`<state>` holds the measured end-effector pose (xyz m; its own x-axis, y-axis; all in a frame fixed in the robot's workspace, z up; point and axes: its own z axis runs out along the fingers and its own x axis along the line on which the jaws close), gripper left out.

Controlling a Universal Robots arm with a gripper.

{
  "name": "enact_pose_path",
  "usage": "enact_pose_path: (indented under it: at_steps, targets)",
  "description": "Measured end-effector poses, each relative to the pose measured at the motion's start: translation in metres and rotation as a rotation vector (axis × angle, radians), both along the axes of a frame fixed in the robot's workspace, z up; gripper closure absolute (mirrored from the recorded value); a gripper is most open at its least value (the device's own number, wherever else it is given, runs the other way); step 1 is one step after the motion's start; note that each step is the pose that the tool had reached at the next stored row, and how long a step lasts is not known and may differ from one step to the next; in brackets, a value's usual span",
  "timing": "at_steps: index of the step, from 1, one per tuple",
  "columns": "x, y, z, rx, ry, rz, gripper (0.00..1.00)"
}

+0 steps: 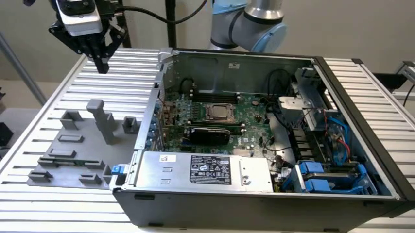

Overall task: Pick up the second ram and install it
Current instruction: 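Reach for the second ram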

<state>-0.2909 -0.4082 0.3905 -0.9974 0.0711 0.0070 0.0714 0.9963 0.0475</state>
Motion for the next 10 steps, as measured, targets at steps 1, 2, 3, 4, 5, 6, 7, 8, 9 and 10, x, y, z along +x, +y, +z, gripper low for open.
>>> enact_pose_path:
  at_steps: [1,2,3,4,5,6,7,8,9,10]
  targets:
    - [-0.004,-0.0001,-0.0002,-0.0001,0.0,0.0,0.89]
    - [-0.009,-0.0001,-0.0004,-0.0003,0.0001,0.0,0.89]
    - [-0.014,-0.0002,-0.0006,-0.0005,0.0001,0.0,0.89]
    - [-0.018,-0.0003,-0.001,-0.0006,0.0001,0.0,0.89]
    - [-0.023,-0.0004,-0.0014,-0.0008,0.0,0.0,0.89]
    - [-0.027,-0.0005,-0.0017,-0.001,0.0001,0.0,0.89]
    - [-0.032,-0.0006,-0.002,-0.0012,0.0001,0.0,0.89]
    - [-0.036,-0.0007,-0.0024,-0.0013,0.0001,0.0,0.89]
    - [-0.041,-0.0009,-0.0028,-0.0015,0.0001,0.0,0.89]
    - [-0.045,-0.001,-0.0031,-0.0017,0.0003,0.0,0.89]
